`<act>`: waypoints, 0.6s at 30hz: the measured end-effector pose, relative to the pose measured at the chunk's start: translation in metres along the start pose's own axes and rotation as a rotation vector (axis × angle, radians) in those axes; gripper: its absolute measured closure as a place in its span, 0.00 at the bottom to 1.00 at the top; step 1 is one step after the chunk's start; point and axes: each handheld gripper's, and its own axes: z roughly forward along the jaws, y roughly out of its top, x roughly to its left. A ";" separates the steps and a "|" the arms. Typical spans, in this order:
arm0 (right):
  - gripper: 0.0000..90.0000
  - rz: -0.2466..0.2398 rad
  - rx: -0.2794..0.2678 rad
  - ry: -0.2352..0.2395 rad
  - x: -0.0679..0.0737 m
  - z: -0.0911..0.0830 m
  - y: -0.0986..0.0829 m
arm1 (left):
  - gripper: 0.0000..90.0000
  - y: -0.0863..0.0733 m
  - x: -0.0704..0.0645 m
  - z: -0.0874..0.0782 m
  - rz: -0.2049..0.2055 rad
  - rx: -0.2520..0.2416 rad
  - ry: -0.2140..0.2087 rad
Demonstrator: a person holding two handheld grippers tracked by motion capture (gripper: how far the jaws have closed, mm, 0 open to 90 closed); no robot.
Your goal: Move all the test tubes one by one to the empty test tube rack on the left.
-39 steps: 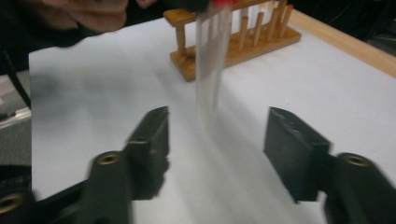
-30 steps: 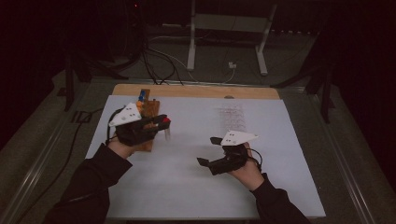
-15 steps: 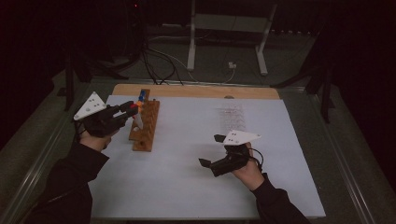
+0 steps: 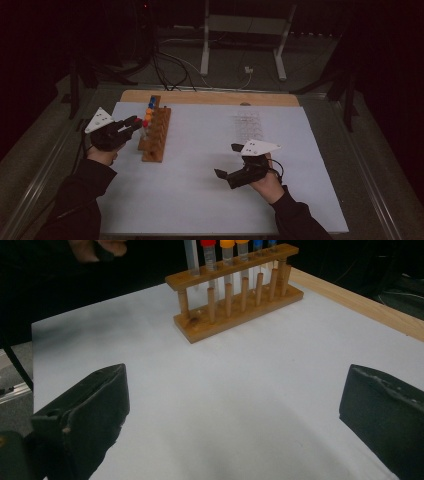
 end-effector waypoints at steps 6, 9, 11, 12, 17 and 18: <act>0.00 0.003 -0.002 -0.010 0.000 -0.001 -0.001 | 0.80 -0.015 -0.004 0.009 0.013 0.054 0.015; 0.00 0.006 -0.007 -0.008 -0.001 -0.002 0.000 | 0.80 -0.020 -0.004 0.011 0.016 0.075 0.018; 0.00 0.007 -0.007 -0.008 -0.001 -0.003 0.000 | 0.80 -0.023 -0.004 0.013 0.016 0.092 0.021; 0.00 0.008 -0.008 -0.010 -0.001 -0.003 0.000 | 0.80 -0.024 -0.004 0.012 0.014 0.088 0.021; 0.00 0.012 -0.012 -0.001 -0.002 -0.004 0.000 | 0.77 -0.021 -0.005 0.010 0.025 0.117 0.008; 0.00 0.011 -0.013 -0.002 -0.002 -0.005 0.000 | 0.67 -0.020 -0.007 0.009 0.031 0.118 0.001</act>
